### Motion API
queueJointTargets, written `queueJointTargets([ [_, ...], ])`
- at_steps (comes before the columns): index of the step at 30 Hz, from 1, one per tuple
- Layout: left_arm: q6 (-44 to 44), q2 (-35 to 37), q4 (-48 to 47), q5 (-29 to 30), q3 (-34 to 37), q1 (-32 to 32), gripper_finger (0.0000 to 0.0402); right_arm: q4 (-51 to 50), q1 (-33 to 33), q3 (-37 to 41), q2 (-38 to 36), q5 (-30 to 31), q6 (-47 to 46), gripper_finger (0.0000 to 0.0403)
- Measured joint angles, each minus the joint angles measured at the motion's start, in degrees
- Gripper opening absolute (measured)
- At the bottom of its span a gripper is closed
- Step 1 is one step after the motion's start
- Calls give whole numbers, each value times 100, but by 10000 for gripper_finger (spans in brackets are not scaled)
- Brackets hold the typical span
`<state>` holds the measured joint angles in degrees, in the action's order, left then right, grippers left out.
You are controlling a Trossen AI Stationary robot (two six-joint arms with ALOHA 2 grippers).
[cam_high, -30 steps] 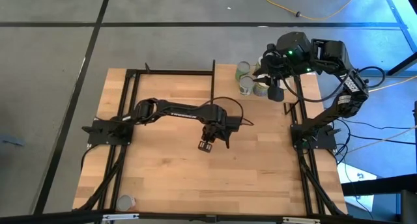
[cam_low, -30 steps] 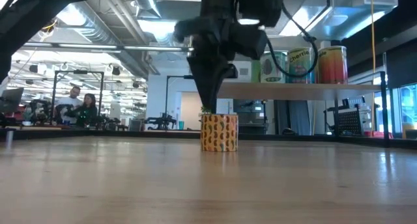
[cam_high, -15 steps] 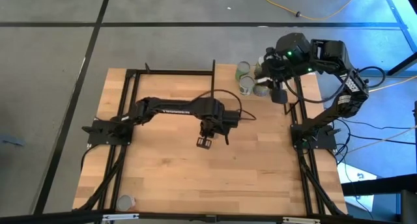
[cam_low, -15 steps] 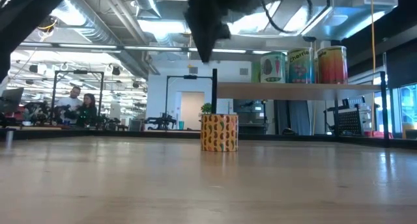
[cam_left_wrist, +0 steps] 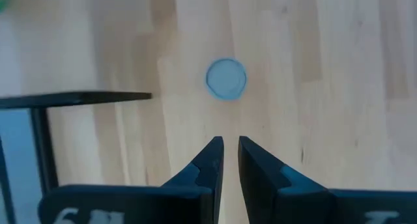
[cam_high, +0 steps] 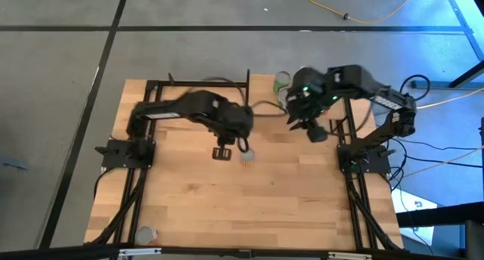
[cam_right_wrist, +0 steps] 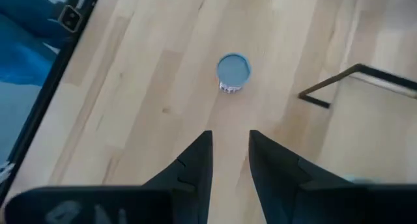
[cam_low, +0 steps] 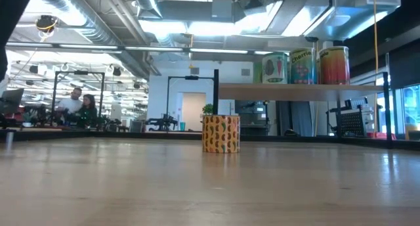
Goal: Pick and place cans onto a shelf
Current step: Put the yellow canned good on the shelf
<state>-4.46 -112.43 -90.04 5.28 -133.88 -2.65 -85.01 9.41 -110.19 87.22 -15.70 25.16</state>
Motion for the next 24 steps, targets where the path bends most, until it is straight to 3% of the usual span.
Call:
queueJointTargets([
  [13, 593, 1449, 0, 302, -4, 12, 40, 2986, -147, 2478, 7, 39, -1668, 101],
  [17, 589, 1634, 1, 302, -4, 9, 40, 3756, -149, 3108, 63, 145, -2117, 101],
  [24, 473, 1690, 1, 302, 0, 10, 40, 4947, -160, 3813, 520, 110, -3846, 101],
])
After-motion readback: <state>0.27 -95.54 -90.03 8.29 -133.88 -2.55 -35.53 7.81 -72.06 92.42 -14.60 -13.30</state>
